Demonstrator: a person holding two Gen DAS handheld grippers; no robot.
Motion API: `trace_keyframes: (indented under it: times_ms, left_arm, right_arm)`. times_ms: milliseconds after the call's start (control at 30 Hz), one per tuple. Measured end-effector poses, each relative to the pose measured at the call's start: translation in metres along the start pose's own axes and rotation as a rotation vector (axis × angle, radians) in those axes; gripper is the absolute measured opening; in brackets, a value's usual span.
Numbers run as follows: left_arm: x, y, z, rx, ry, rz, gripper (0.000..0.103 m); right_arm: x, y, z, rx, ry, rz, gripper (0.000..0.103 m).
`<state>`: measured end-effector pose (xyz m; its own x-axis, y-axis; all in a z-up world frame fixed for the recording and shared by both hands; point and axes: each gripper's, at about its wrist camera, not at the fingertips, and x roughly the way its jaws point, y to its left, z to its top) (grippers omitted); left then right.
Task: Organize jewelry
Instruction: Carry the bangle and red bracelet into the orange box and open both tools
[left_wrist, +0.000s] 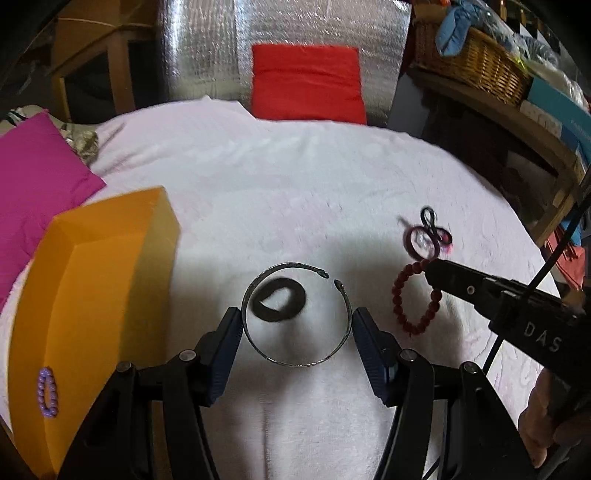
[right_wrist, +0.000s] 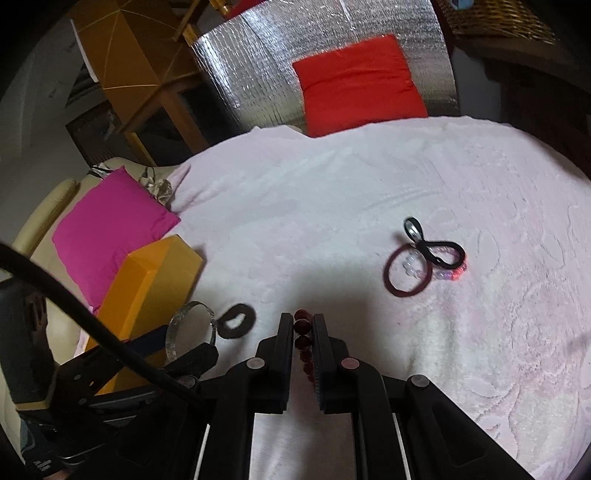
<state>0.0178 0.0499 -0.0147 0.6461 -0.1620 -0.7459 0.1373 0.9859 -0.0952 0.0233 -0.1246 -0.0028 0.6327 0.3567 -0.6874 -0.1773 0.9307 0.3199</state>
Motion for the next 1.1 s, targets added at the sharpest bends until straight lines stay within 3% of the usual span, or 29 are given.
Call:
trace_keyframes:
  times_ms: [300,533,900,1100]
  left_arm:
    - [-0.028,0.041,0.002,-0.082,-0.081,0.062,0.063]
    - [-0.041,0.102,-0.002,-0.197,-0.115,0.175,0.063]
    - [-0.033,0.184,-0.019,-0.343,-0.067,0.398,0.063]
    - [-0.019,0.201,-0.023,-0.346,-0.019,0.486,0.063]
  right_arm:
    - [-0.006,0.034,0.007,-0.04,-0.082,0.059,0.011]
    - [0.001,0.086,0.01,-0.111,-0.128,0.157,0.011]
    - [0.025,0.153,0.009,-0.108,-0.105,0.379,0.011]
    - [0.054,0.184,0.003,-0.135,-0.044,0.4,0.011]
